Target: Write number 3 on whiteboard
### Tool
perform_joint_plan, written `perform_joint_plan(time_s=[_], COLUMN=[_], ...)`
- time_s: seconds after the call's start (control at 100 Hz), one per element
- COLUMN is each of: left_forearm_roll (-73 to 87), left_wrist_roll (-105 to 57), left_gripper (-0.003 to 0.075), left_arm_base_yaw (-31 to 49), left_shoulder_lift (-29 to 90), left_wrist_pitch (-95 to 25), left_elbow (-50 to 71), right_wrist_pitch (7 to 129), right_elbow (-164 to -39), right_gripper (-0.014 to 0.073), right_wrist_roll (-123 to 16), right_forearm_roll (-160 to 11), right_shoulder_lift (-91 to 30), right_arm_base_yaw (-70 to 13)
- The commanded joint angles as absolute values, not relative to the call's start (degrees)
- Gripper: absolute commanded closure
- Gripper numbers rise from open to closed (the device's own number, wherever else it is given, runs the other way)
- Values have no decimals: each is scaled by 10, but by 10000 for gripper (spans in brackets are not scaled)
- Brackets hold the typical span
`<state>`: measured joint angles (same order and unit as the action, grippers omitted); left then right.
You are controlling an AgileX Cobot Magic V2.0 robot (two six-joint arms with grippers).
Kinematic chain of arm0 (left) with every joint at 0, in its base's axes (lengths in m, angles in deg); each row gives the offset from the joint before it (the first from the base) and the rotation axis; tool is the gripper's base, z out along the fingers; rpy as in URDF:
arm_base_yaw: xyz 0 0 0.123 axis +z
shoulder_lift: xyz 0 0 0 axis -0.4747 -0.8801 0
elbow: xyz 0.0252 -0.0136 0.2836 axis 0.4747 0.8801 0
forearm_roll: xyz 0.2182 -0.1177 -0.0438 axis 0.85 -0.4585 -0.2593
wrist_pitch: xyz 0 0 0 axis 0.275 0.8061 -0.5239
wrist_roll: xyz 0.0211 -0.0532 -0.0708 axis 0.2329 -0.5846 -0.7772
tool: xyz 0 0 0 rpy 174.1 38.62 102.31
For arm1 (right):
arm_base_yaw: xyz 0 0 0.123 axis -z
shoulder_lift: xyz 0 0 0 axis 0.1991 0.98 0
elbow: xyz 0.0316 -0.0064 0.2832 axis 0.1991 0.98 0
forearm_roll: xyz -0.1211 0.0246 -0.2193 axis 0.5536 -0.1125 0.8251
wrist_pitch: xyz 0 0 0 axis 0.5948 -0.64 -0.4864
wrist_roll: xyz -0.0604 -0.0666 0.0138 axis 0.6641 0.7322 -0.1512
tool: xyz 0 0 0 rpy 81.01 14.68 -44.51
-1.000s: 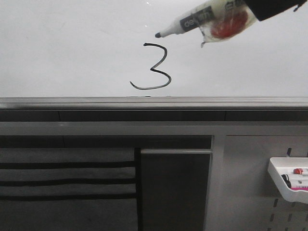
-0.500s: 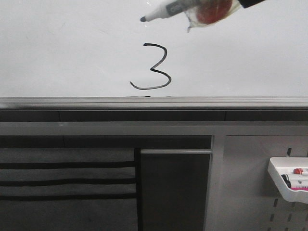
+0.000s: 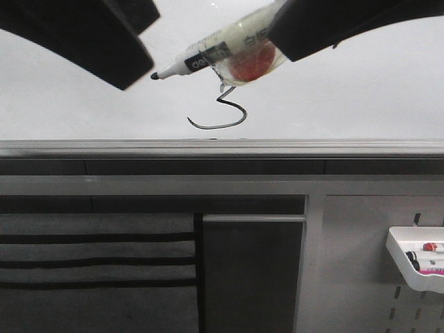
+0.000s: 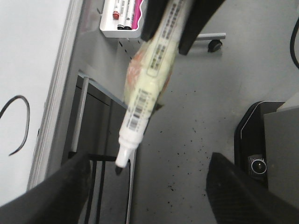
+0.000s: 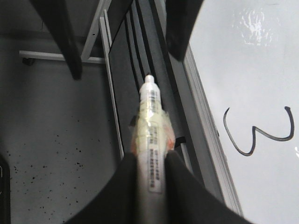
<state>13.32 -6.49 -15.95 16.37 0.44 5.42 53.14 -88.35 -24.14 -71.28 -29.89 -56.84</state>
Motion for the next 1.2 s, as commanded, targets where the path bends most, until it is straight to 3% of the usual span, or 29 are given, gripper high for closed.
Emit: perform_joint_plan(time_s=[0.0, 0.26, 0.61, 0.95, 1.04, 1.19], left_forearm_roll=[146, 164, 164, 153, 153, 153], left_wrist_roll=[-64, -64, -64, -66, -67, -89], left_gripper=[237, 251, 571, 675, 694, 718], left_arm_base_yaw=[-179, -186, -186, -186, -185, -175], left_shoulder_lift=[142, 90, 89, 89, 89, 89], left_wrist_pitch=[-27, -57, -52, -52, -52, -56], left_elbow=[15, -20, -20, -20, -20, -20], right_wrist_pitch=[575, 573, 577, 574, 577, 581], right_elbow=[-899, -899, -899, -899, -899, -900], right_gripper=[650, 650, 650, 643, 561, 356], right_wrist_roll=[-235, -235, -235, -235, -235, -249], right_forearm_roll=[-713, -713, -713, -713, -713, -713], right_shoulder_lift=[-305, -305, -305, -305, -305, -309], right_arm_base_yaw=[-568, -568, -568, -568, -568, -565])
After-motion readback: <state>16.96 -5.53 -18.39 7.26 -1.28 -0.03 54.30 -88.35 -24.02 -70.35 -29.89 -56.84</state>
